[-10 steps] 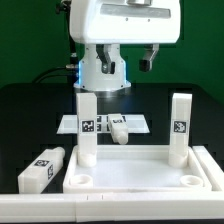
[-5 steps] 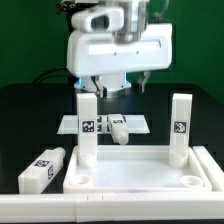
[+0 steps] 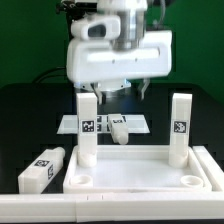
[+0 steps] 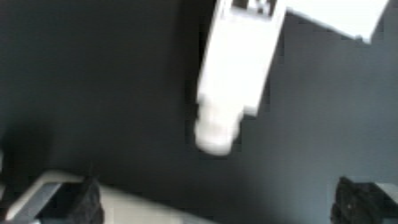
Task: Assemble desk
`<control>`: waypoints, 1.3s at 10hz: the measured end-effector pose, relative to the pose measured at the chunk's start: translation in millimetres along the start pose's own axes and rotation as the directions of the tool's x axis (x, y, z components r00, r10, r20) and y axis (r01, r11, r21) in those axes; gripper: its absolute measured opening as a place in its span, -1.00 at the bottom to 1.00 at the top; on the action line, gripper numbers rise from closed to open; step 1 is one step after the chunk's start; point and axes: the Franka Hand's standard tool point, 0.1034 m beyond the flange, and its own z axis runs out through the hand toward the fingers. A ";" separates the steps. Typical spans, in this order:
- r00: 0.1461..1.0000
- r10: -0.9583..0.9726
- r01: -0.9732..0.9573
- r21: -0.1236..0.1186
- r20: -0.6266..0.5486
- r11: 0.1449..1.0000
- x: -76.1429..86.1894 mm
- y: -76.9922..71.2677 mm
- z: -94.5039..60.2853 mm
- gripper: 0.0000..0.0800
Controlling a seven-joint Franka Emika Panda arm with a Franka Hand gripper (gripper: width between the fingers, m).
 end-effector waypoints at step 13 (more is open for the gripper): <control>0.991 -0.130 0.130 -0.023 -0.015 0.991 -9.2 -0.2 41.6 -0.29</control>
Offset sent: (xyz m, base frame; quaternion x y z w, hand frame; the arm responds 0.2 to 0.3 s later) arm -0.0013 0.0082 -0.0437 0.0426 0.0412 0.0295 0.9978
